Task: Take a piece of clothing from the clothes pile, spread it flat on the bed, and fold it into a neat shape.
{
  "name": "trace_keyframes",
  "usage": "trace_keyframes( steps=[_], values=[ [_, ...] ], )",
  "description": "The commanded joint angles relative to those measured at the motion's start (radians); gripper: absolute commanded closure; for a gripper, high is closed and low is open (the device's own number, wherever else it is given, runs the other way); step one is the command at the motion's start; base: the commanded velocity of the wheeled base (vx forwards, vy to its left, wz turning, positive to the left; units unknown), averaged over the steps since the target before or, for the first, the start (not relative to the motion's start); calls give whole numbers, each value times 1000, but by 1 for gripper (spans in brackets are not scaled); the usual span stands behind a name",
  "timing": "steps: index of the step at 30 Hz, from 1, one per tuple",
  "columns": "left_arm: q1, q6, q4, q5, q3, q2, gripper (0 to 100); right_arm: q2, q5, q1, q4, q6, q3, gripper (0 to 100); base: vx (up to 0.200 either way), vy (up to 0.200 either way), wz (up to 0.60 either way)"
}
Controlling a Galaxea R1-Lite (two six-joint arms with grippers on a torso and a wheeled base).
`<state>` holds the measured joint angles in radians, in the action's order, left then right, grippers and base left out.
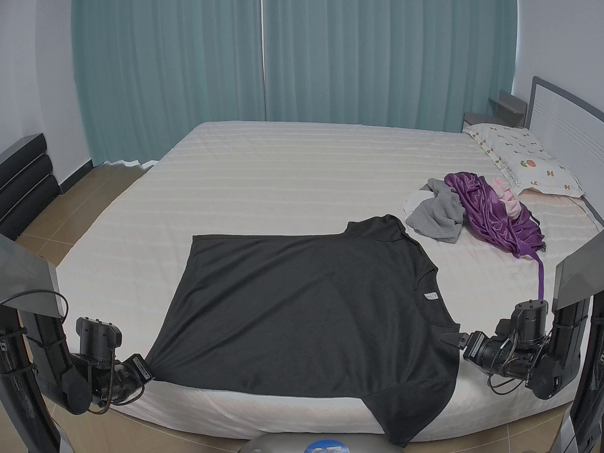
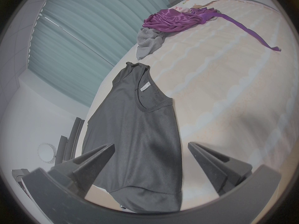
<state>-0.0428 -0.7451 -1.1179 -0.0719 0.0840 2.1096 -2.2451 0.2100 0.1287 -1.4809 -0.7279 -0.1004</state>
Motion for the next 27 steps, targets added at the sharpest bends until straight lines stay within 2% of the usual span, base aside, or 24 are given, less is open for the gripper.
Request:
trace_keyframes(
  steps=[1, 10, 15, 27],
  values=[
    [0, -2, 0, 1, 2, 3, 100, -83, -1, 3, -24, 1, -19, 100, 0, 0, 0],
    [-2, -3, -2, 3, 3, 1, 100, -90, -12, -1, -41, 2, -64, 100, 0, 0, 0],
    [-8, -3, -2, 4, 2, 1, 100, -41, -12, -44, -21, 5, -128, 100, 0, 0, 0],
    [-14, -5, -2, 7, 2, 1, 100, -13, -11, -61, 209, 8, -354, 100, 0, 0, 0]
  ],
)
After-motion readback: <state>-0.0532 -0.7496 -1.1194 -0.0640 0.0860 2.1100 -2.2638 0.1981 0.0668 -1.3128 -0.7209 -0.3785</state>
